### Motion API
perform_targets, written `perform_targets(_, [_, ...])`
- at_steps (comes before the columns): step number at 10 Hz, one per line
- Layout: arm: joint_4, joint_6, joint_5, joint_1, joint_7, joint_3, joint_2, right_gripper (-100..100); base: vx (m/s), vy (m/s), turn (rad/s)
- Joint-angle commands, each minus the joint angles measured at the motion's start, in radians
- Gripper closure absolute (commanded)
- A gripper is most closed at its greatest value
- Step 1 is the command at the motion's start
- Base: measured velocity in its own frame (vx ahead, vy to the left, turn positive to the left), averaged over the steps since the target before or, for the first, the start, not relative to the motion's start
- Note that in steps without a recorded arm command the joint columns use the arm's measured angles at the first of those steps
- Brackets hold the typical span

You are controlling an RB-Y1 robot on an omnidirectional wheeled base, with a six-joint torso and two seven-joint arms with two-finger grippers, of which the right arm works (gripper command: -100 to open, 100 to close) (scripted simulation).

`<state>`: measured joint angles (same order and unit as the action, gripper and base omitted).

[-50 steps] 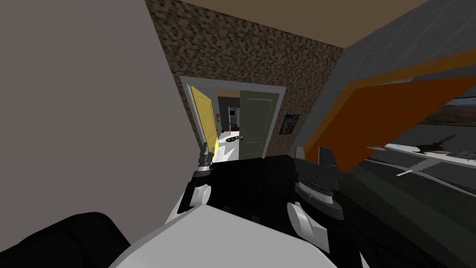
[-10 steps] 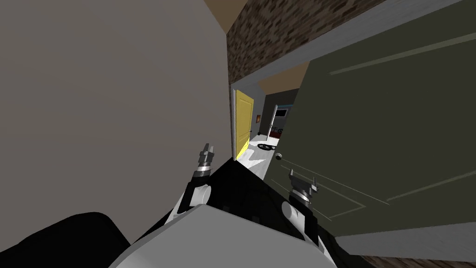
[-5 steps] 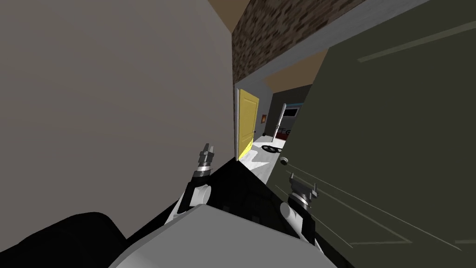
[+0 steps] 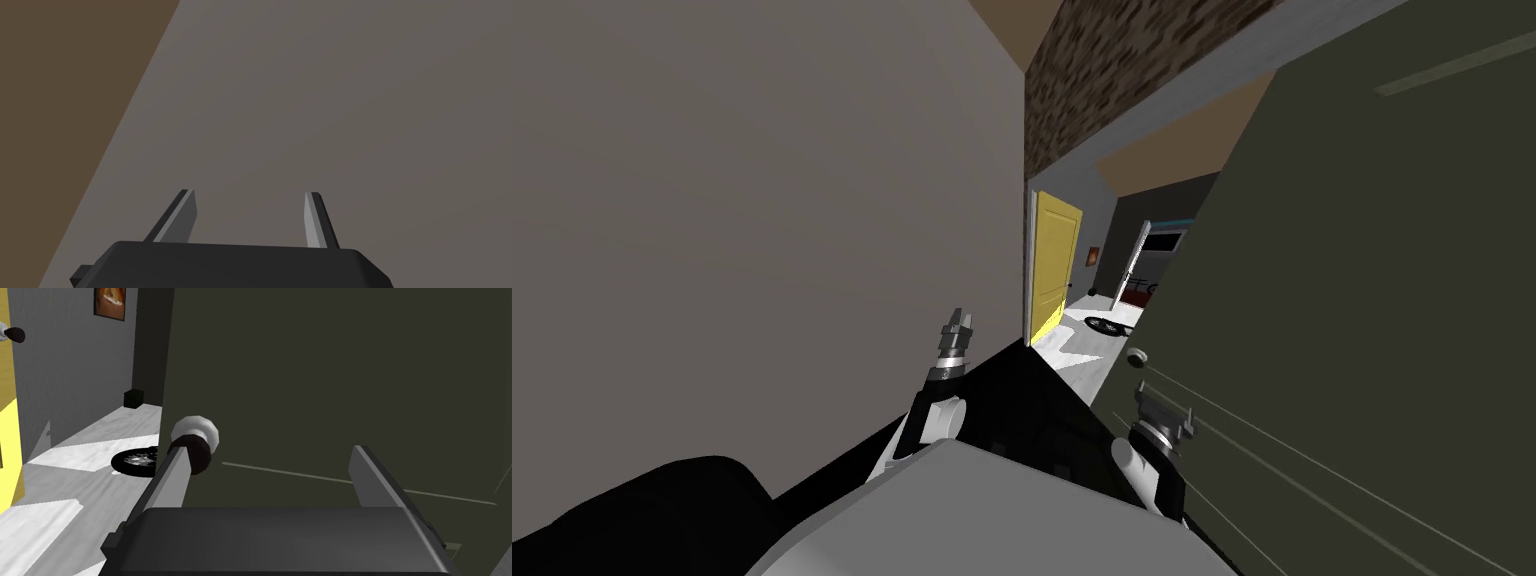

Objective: Push the door open

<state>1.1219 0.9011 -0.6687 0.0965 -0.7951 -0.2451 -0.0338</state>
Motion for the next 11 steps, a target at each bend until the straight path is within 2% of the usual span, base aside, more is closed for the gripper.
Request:
perform_targets(1, [-0.043, 0.007, -0.032, -0.010, -0.035, -0.012, 0.014, -100, 0.035, -0.115, 0.310])
perform_targets(4, [-0.148, 0.030, -0.092, -0.040, -0.105, -0.033, 0.042, -100, 0.034, -0.136, 0.347])
perform_targets(9, [-0.221, 0.046, -0.133, -0.061, -0.153, -0.048, 0.067, -100, 0.011, -0.060, 0.140])
perform_targets(10, [-0.250, 0.052, -0.150, -0.070, -0.173, -0.054, 0.080, -100, 0.013, -0.065, 0.262])
perform_targets(11, [-0.264, 0.056, -0.142, -0.084, -0.167, -0.053, 0.066, -100, 0.006, -0.035, 0.065])
